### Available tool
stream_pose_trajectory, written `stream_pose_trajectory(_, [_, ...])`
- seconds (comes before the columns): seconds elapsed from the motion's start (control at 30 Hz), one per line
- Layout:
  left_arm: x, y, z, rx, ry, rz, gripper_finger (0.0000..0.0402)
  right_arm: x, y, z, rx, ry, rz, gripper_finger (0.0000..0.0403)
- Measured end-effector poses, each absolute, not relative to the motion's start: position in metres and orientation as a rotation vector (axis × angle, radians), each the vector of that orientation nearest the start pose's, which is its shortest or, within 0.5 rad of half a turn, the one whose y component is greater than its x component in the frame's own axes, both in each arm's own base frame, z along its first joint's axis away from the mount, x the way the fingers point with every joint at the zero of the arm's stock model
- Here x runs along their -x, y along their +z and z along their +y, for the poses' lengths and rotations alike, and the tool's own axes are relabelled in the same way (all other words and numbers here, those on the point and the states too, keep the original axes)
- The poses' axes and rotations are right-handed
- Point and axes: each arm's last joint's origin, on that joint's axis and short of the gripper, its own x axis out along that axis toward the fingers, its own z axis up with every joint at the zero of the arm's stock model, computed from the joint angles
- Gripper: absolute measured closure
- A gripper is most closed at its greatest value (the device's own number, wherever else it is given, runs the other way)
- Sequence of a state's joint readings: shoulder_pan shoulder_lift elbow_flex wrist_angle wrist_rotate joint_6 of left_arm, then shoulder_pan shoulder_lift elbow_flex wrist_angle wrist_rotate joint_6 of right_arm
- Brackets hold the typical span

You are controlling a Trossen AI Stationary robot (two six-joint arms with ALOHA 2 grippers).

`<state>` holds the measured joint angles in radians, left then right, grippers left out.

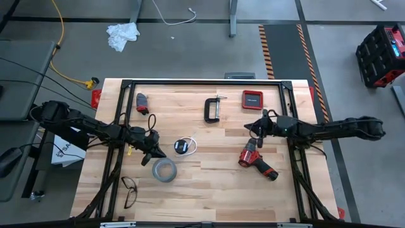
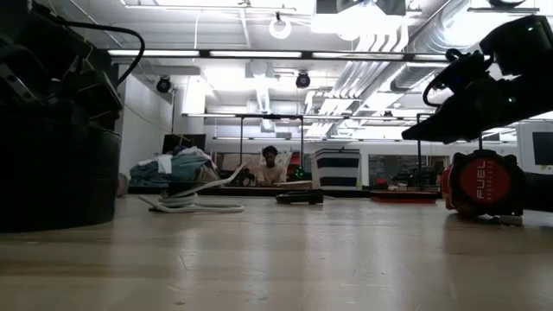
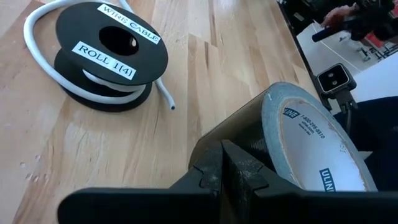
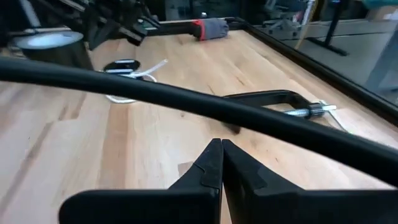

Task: Coil cords
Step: Return to Home Position

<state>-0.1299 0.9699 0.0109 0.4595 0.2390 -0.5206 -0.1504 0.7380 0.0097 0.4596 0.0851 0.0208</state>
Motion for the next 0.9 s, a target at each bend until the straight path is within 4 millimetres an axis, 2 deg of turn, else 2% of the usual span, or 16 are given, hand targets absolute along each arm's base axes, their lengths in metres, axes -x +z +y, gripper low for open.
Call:
stream_pose_trajectory(0.3, [-0.143,0.109,-0.026,0.532,-0.223,0.585,0.0398,-0.138,0.132,-0.011,0.005,-0.189,0.323,0.0403])
stream_pose_trajectory(0.5, [-0.143,0.109,-0.026,0.532,-0.223,0.585,0.0398,-0.122,0.11,-0.005,0.03,-0.152,0.604,0.0402])
stream_pose_trajectory(0.6, [-0.143,0.109,-0.026,0.532,-0.224,0.585,0.0398,-0.12,0.119,-0.003,0.02,-0.077,0.523,0.0402])
stream_pose_trajectory(0.7, [-0.143,0.109,-0.026,0.532,-0.225,0.582,0.0398,-0.116,0.134,0.0,0.003,-0.01,0.362,0.0402])
stream_pose_trajectory(0.9, [-0.143,0.11,-0.026,0.532,-0.225,0.582,0.0398,-0.105,0.158,-0.002,0.0,-0.021,0.108,0.0402])
